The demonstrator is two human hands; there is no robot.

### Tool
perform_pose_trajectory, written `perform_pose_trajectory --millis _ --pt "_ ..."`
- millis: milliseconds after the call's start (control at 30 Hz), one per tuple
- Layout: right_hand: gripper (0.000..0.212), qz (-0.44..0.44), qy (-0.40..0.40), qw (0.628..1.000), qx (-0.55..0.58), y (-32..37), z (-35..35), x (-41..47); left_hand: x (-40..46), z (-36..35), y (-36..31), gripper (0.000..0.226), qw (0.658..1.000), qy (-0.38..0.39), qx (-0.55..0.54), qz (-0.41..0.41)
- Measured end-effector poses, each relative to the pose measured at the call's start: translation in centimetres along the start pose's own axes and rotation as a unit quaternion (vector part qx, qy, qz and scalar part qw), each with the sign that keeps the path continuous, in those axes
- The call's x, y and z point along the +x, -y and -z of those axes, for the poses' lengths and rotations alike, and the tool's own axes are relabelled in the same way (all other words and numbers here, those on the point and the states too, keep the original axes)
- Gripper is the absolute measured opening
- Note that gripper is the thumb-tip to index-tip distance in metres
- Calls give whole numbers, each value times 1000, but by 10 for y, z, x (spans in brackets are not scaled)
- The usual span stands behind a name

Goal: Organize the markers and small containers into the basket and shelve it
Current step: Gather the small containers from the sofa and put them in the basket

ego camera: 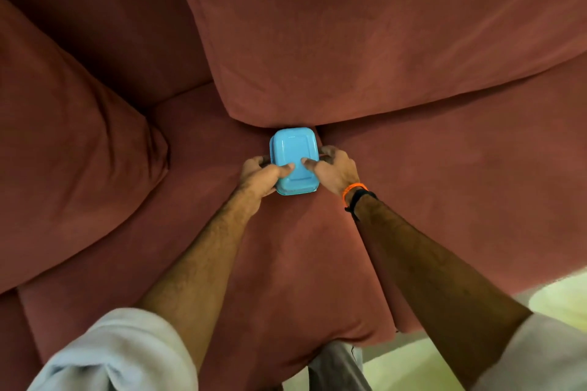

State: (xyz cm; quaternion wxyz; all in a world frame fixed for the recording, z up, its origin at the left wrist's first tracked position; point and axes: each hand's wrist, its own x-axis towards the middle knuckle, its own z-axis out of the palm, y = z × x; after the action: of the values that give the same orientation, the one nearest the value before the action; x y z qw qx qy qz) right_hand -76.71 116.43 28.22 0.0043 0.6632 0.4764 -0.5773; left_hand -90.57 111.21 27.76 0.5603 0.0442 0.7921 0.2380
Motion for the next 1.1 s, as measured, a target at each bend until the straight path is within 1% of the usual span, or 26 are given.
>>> perform_pose_trajectory --millis 33,100,133,200,233,300,333,400,433,467,500,533,600,633,700,733,767,833,900,967,1100 --pt "50 10 2 1000 12 0 4 -19 -21 6 2 53 1000 1 -6 -8" --pt "47 15 8 1000 20 0 4 -27 -28 11 4 57 1000 4 -9 -9" --pt "45 31 6 999 33 0 7 -54 -56 21 7 54 1000 8 -10 -25" --pt "42 34 6 998 49 -4 7 -61 -66 22 11 44 999 24 -15 -33" --pt "41 45 1 997 61 -7 10 -95 -98 31 17 43 998 35 -21 -53" --pt "41 40 3 996 75 -12 9 -102 -103 33 21 46 996 46 -26 -66" --pt "44 47 -7 995 88 -18 10 -138 -134 41 33 50 995 55 -30 -84" --pt "52 37 -12 993 108 -25 5 -144 -136 42 38 58 994 56 -29 -92" --pt "56 46 -27 991 124 -34 2 -182 -167 52 53 60 992 67 -34 -105" --pt "58 47 -32 989 137 -40 0 -186 -172 53 57 63 991 68 -34 -113" --pt "60 42 -29 989 141 -44 -1 -185 -171 51 59 69 991 65 -24 -112" --pt "61 55 -52 985 157 -54 -12 -225 -203 67 77 78 989 78 -20 -127" --pt "64 51 -45 981 180 -64 -14 -228 -202 66 86 95 987 82 -17 -134" --pt "65 68 -72 975 199 -77 -30 -269 -232 84 108 97 983 99 -11 -157" --pt "65 70 -74 973 205 -85 -32 -273 -235 85 115 91 980 103 2 -168" --pt "65 88 -109 966 216 -101 -52 -314 -262 104 142 90 975 115 15 -190" --pt "63 94 -121 963 221 -106 -60 -329 -270 111 152 90 970 127 18 -207" --pt "53 97 -153 955 236 -114 -76 -363 -287 125 173 89 965 128 37 -225" --pt "43 97 -173 947 253 -127 -93 -401 -310 141 196 81 955 137 67 -253" --pt "43 102 -177 942 265 -139 -107 -431 -324 153 216 77 948 148 80 -270" --pt "49 95 -205 923 312 -170 -127 -492 -362 165 258 81 930 174 116 -302"
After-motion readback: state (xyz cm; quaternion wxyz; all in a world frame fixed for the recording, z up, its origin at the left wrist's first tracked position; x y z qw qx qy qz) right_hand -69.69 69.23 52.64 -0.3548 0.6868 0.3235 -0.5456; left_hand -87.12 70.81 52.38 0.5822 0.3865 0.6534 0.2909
